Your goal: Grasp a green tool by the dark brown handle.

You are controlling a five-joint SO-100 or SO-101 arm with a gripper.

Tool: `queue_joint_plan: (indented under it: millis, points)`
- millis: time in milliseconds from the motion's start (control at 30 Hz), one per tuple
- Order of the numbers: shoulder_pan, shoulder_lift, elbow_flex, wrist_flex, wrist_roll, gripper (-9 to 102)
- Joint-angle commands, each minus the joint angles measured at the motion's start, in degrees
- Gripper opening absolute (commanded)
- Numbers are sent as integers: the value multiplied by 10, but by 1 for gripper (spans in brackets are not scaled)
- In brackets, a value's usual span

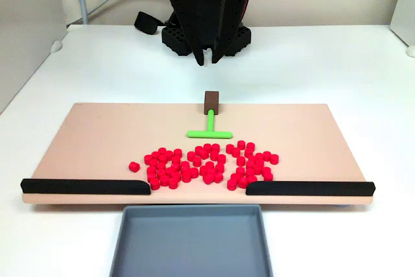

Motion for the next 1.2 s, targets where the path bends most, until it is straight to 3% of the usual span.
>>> queue_joint_plan:
  millis: [0, 567, 1167]
  points:
    - [0, -7, -27, -2, -4, 0]
    - [-1, -33, -50, -2, -12, 1]
    - [7, -37, -51, -2, -30, 14]
